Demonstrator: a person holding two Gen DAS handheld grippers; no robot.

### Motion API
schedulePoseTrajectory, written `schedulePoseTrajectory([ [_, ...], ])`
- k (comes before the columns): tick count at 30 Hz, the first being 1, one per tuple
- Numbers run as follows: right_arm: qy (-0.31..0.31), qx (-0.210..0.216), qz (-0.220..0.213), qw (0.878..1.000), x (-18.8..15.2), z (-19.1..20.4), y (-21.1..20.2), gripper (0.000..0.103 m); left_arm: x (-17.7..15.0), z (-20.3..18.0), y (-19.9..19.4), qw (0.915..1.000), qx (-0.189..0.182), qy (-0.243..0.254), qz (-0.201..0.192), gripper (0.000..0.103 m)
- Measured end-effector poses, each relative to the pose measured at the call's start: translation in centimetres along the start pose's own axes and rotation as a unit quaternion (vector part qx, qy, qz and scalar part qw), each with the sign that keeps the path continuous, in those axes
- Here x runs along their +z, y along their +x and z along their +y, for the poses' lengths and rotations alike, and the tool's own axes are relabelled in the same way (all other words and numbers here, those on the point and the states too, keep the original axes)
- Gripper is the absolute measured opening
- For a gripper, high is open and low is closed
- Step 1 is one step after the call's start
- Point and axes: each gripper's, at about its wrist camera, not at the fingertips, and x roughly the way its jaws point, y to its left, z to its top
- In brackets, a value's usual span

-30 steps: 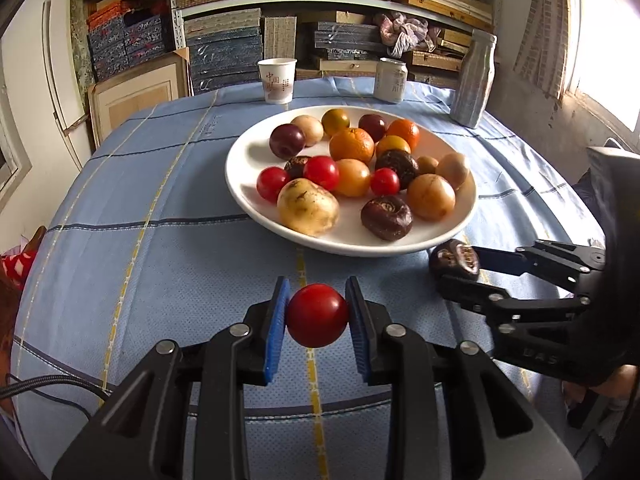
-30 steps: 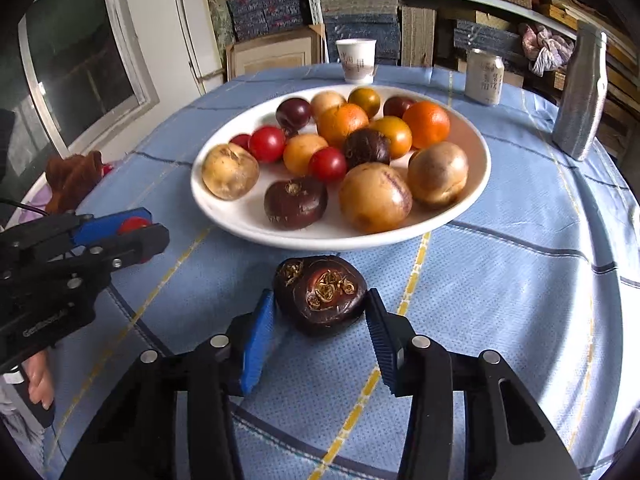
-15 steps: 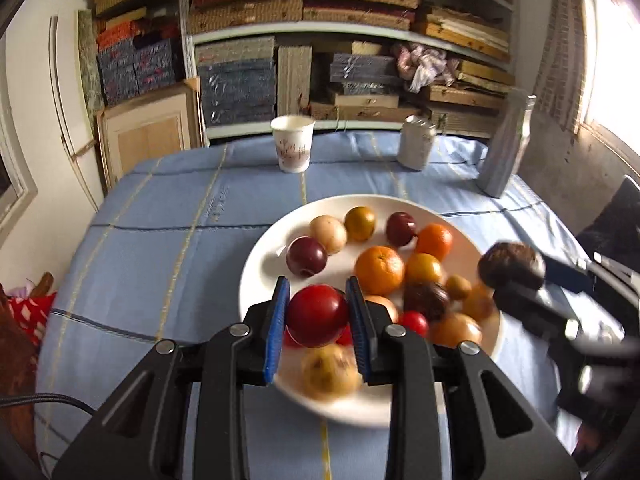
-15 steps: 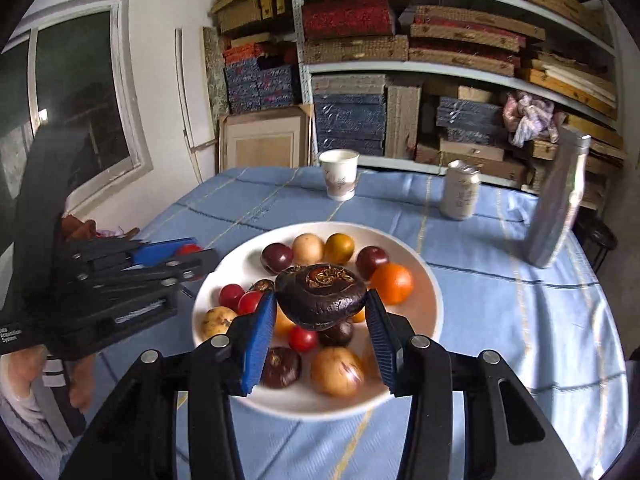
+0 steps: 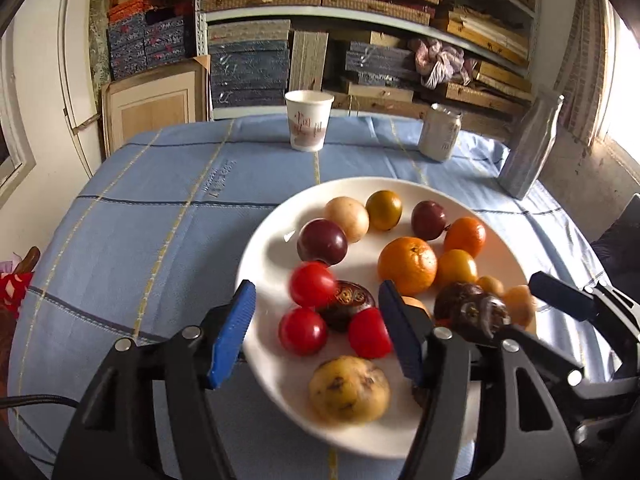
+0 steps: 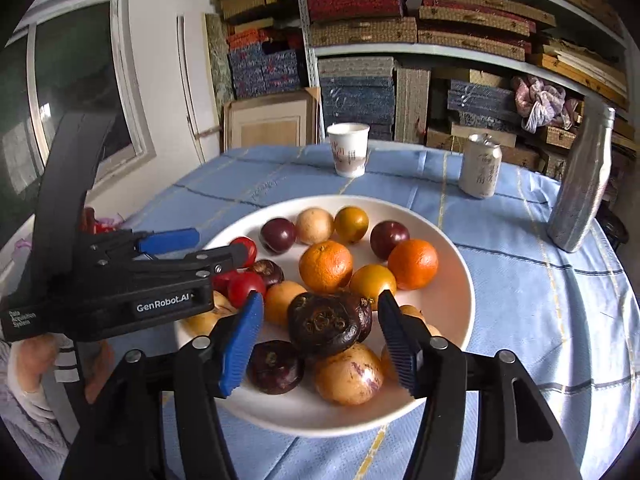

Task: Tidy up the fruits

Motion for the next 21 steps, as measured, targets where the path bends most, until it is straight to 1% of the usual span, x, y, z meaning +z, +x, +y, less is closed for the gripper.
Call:
schedulePoseTrajectory([
  [1,0.003,0.000,-0.005,1.000,0.0,0.0,-0.6,0.065,-0.1,0.0,-0.6,1.0000,0.002,0.000,-0.004,0.069],
  [2,0.008,-0.001,-0.013,1.000,0.0,-0.1,-1.5,0.070,-0.4,-0.1,-1.4,0.9999,0.005,0.000,-0.011,0.077],
  [3,0.013,-0.002,-0.020,1.000,0.0,-0.1,-2.1,0.077,-0.8,-0.1,-2.3,0.9997,0.010,0.000,-0.021,0.084],
  [4,0.020,-0.005,-0.031,0.999,-0.2,-0.3,-3.2,0.081,-1.1,-0.2,-3.2,0.9995,0.014,0.001,-0.028,0.087],
  [5,0.026,-0.009,-0.039,0.999,-0.3,-0.4,-3.9,0.089,-1.5,-0.3,-4.0,0.9992,0.020,0.003,-0.035,0.092],
  [6,0.033,-0.012,-0.049,0.998,-0.6,-0.4,-4.8,0.096,-2.0,-0.4,-5.1,0.9988,0.023,0.005,-0.043,0.095],
  [8,0.042,-0.029,-0.070,0.996,-1.3,-0.5,-6.7,0.099,-2.9,-0.6,-6.8,0.9984,0.023,0.006,-0.051,0.097],
  [10,0.045,-0.050,-0.085,0.994,-2.3,-0.3,-8.2,0.099,-4.0,-0.6,-8.5,0.9979,0.024,0.001,-0.059,0.098],
  [12,0.041,-0.071,-0.084,0.993,-3.3,0.0,-9.2,0.099,-5.4,-0.6,-10.0,0.9975,0.026,-0.010,-0.065,0.098],
  [14,0.041,-0.081,-0.082,0.992,-4.4,0.1,-9.7,0.099,-6.5,-0.6,-10.9,0.9977,0.017,-0.013,-0.064,0.099],
  [18,0.051,-0.063,-0.085,0.993,-6.8,0.1,-10.6,0.100,-8.4,-1.0,-11.6,0.9985,0.017,-0.003,-0.051,0.099],
  [21,0.054,-0.061,-0.079,0.994,-7.3,0.0,-10.5,0.100,-9.2,-1.2,-11.6,0.9990,0.006,-0.006,-0.043,0.099],
])
